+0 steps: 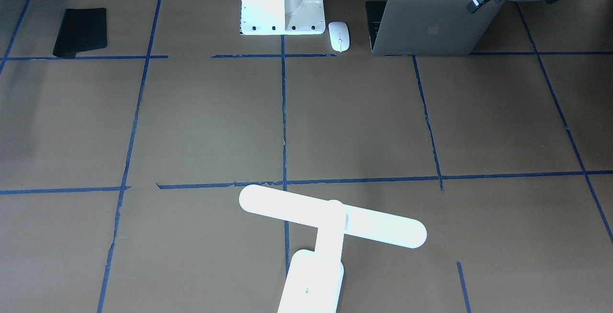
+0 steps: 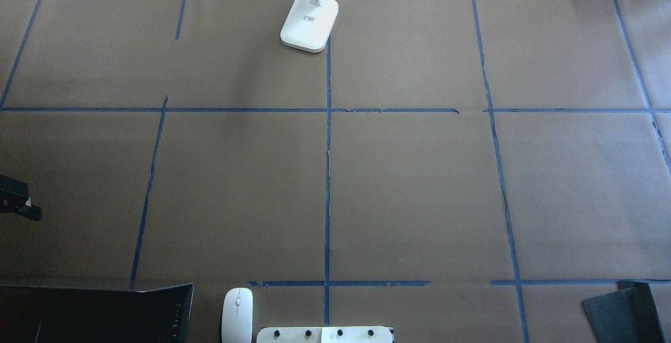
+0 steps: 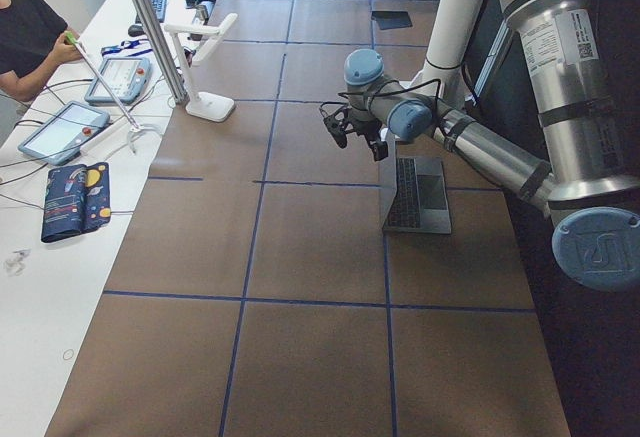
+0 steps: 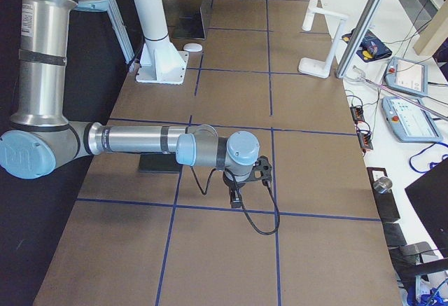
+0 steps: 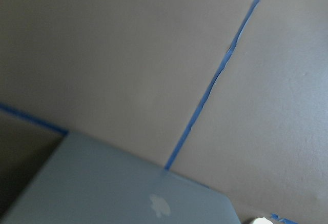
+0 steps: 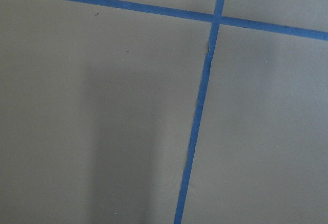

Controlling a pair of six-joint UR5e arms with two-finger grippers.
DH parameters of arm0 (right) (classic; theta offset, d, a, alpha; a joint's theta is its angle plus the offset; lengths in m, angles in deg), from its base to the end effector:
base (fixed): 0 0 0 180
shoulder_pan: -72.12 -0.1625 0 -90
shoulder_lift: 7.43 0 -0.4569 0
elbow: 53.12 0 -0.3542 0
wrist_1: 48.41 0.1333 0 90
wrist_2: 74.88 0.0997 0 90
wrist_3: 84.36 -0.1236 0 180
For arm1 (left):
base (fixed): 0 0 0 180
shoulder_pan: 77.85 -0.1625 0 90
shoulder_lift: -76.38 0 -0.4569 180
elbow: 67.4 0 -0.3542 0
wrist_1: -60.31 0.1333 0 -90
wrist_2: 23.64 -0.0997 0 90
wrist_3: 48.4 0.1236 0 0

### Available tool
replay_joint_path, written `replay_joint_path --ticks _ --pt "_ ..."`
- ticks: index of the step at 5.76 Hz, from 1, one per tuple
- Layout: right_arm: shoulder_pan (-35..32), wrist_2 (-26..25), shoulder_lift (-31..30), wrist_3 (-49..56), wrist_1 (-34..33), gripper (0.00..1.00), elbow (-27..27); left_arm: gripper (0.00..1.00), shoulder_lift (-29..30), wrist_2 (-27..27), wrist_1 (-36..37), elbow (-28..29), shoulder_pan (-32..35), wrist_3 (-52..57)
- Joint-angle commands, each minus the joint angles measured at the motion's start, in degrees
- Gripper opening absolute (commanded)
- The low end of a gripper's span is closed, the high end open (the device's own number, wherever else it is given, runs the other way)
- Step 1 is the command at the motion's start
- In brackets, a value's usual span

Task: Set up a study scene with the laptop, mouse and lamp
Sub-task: 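Reach the left gripper down to the grey laptop near the robot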

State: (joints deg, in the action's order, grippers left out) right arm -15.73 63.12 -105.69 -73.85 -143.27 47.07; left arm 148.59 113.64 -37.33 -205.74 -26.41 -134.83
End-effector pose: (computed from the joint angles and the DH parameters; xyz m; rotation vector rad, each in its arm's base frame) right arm 0.0270 -0.3850 0.6904 0.0131 -0.8401 -0.1864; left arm 0.1511 -0.2577 0.4218 -0.4173 0.9304 -0.4882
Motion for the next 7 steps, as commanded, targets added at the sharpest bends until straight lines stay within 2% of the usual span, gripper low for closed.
replay_joint_path --ticks 1,3,4,5,6,7 --pt "0.0 0.1 0.0 0.0 0.0 1.00 0.2 1.00 -0.2 -6.9 -0.1 -3.4 -8.0 -20.9" --pt "0.0 0.1 0.0 0.1 0.0 1.00 0.4 1.00 -0.3 -22.7 0.2 -6.0 -23.3 -43.5" --pt "0.0 0.1 0.0 0.1 0.0 1.00 0.6 1.00 -2.1 -28.0 0.2 -6.8 -27.9 -51.4" --pt "0.0 0.1 -0.2 0.1 0.0 1.00 1.1 1.00 -2.9 -31.6 0.3 -7.3 -31.4 -55.8" --pt "0.0 0.1 -0.7 0.0 0.0 1.00 1.8 1.00 -3.5 -31.8 0.4 -7.5 -31.4 -57.7" --pt "0.0 0.0 -0.9 0.0 0.0 1.00 1.9 0.93 -4.1 -33.7 0.4 -7.5 -31.6 -58.6"
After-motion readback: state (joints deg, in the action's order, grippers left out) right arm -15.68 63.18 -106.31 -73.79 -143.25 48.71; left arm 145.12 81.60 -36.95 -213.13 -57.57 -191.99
